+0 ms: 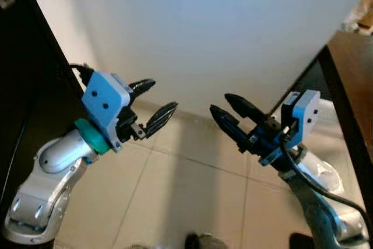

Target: Hang keys on a hook

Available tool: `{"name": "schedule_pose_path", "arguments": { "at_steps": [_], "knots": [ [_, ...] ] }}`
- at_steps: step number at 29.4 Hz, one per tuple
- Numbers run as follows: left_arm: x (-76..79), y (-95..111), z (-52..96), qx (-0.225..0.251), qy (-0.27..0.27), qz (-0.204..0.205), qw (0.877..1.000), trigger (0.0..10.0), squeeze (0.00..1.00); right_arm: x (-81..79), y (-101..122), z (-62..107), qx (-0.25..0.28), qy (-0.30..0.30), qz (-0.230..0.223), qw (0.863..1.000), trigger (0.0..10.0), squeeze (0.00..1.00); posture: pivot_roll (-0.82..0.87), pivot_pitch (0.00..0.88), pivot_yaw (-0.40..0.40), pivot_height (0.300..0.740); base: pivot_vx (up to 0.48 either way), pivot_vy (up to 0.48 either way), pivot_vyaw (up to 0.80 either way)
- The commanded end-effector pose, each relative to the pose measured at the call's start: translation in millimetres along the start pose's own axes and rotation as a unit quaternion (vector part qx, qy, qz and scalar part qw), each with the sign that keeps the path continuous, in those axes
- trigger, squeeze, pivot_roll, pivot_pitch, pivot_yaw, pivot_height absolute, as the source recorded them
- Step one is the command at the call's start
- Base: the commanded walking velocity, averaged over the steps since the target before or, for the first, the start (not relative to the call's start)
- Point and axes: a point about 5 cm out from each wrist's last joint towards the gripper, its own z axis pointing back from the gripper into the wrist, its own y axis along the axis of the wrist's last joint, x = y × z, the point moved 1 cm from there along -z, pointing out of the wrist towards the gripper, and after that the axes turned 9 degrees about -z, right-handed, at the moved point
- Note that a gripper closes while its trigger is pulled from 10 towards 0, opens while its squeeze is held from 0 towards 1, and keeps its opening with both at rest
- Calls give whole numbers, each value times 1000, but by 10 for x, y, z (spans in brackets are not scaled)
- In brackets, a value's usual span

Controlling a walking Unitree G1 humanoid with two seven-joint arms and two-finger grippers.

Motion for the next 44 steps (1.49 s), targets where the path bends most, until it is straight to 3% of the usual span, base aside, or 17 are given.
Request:
{"name": "schedule_pose_path", "arguments": {
  "at_steps": [1,6,15,23,39,44],
  "knots": [
    [39,-15,8,-3,-8,7,1000,10000,0,7,0,4,0,-1,1,1000,10000,0,-17,76,34,740,-371,0,0],
    [9,-36,-25,-11,4,3,1000,10000,0,18,2,-35,3,-5,-19,1000,10000,0,-13,67,32,740,-135,0,-480],
    [-69,-35,-45,-23,35,42,998,10000,0,39,65,-77,12,-5,-17,1000,10000,0,-12,65,28,740,0,0,-800],
    [-101,-67,-73,-26,58,41,997,10000,0,21,78,-109,15,2,-19,1000,10000,0,-17,54,25,740,0,0,-800],
    [-75,-51,-60,-26,46,44,998,10000,0,-10,71,-120,15,8,-21,1000,10000,0,-12,56,33,740,0,0,-800],
    [-59,-165,-45,-67,34,23,997,10000,0,-5,73,-131,18,7,-22,1000,10000,0,-5,61,34,740,0,0,-800]
  ]
}}
